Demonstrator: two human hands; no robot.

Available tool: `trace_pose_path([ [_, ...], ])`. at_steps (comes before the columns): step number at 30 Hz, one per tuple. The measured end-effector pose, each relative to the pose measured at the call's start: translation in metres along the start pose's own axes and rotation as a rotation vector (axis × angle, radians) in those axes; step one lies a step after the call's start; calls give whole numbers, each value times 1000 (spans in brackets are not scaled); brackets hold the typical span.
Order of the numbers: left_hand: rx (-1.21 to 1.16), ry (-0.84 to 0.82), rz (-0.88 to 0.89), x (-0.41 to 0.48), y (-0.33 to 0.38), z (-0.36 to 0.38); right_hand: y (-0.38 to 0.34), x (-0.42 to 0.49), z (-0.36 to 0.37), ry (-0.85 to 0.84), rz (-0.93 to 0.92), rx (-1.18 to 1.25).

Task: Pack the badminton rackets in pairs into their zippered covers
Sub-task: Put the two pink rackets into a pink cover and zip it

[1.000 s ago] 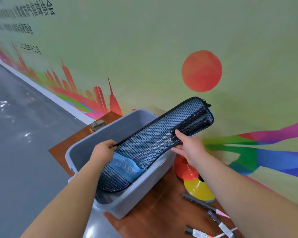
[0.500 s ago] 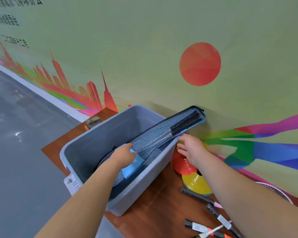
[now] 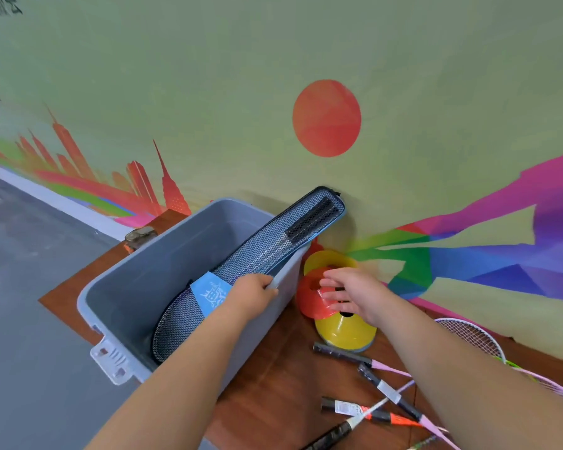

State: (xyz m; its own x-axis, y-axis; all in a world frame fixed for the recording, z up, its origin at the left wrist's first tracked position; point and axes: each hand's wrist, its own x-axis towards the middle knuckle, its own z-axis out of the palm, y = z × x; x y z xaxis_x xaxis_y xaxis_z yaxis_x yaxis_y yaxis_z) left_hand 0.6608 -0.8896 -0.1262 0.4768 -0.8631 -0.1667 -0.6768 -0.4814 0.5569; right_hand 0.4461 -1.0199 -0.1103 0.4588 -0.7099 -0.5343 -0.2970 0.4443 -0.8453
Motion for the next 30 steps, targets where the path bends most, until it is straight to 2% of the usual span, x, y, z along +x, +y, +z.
trace_pose_path([
  [5, 67, 53, -26, 3, 21, 13, 10, -19, -26, 12, 13, -7],
  [8, 74, 197, 68, 0, 48, 24, 15, -31, -47, 39, 6, 30],
  [10, 17, 217, 151, -2, 73, 37, 20, -41, -64, 64, 5, 54],
  [12, -40, 161, 203, -8, 101, 57, 33, -53, -90, 97, 20, 79],
  [15, -85, -32, 205, -19, 137, 97, 59, -71, -134, 146, 54, 113],
  [20, -26, -299, 249, -50, 174, 188, 124, -111, -221, 251, 166, 160],
  [30, 17, -573, 320, -123, 232, 333, 264, -177, -345, 400, 432, 253],
])
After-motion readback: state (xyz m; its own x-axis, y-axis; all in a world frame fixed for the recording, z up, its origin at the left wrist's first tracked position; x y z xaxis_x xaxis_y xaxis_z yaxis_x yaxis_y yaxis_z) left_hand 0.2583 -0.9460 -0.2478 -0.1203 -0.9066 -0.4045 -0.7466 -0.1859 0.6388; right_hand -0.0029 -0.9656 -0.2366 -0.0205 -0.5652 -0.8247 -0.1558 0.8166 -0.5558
